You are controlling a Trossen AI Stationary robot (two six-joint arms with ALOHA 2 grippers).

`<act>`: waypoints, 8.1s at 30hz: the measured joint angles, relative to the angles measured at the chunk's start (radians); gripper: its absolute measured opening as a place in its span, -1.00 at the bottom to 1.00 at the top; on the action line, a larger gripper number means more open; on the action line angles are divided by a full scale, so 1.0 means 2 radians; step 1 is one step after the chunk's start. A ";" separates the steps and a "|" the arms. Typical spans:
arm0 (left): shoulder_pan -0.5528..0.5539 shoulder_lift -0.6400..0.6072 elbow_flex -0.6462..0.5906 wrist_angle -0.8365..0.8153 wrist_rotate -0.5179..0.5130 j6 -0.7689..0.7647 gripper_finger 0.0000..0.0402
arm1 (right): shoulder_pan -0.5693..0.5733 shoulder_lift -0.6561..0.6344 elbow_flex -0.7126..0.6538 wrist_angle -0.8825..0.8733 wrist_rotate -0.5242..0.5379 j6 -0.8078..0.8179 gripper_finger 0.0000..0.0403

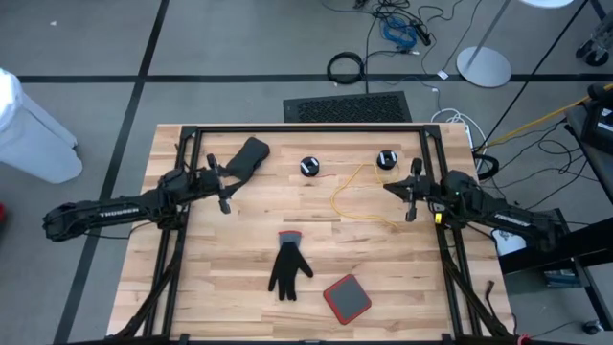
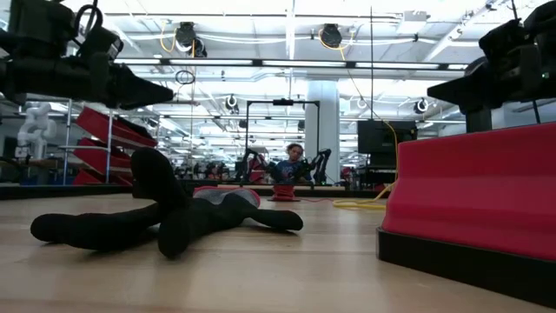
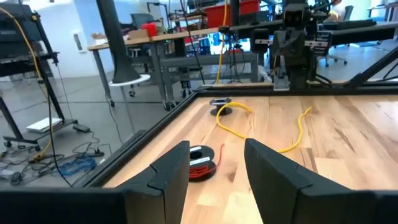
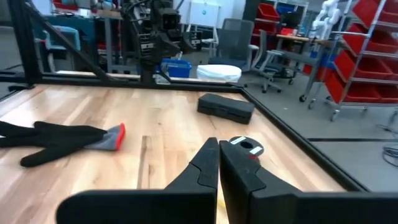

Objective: Coil cords
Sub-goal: Return to Home Position

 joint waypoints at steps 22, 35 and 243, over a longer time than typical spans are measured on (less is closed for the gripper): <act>0.000 0.000 0.000 0.004 -0.012 0.000 -0.19 | 0.000 0.000 0.000 -0.005 0.041 -0.003 -1.00; 0.000 0.000 0.000 0.004 -0.012 0.000 -0.19 | 0.000 0.000 0.000 -0.005 0.041 0.063 -1.00; 0.000 0.000 0.000 0.003 -0.012 0.000 -0.19 | 0.000 0.000 0.000 -0.005 0.041 0.062 -1.00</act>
